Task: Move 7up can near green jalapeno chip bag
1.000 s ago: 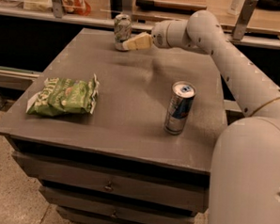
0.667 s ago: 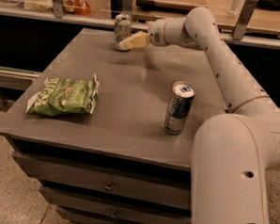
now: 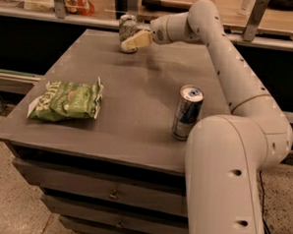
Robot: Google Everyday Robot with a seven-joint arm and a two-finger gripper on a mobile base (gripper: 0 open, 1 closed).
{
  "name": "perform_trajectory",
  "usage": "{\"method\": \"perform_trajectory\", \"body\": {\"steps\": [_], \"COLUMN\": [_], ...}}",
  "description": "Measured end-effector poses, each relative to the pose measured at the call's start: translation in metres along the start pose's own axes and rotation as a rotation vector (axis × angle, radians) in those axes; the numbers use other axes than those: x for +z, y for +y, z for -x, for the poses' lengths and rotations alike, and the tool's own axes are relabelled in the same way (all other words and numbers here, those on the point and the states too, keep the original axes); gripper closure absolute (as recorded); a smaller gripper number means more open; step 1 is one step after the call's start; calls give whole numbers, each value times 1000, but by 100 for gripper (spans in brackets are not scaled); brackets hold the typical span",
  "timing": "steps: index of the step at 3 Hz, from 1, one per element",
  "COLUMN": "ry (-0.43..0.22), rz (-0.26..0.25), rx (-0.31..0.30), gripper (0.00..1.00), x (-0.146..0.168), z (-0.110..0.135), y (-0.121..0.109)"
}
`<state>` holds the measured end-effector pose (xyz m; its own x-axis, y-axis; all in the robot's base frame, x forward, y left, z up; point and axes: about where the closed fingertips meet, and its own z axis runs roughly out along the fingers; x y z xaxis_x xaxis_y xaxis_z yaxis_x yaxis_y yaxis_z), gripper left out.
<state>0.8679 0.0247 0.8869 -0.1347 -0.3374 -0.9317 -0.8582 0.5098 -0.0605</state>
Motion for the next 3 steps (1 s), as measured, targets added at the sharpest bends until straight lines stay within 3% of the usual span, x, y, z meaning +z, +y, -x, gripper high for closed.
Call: {"method": "perform_trajectory", "body": {"steps": [2,3], "ry": [45,41], "rz": [-17,-56], "rx": [-11,-3], "gripper": [0,0], "x": [11,16], "z": [7,10], "y": [1,-3]}}
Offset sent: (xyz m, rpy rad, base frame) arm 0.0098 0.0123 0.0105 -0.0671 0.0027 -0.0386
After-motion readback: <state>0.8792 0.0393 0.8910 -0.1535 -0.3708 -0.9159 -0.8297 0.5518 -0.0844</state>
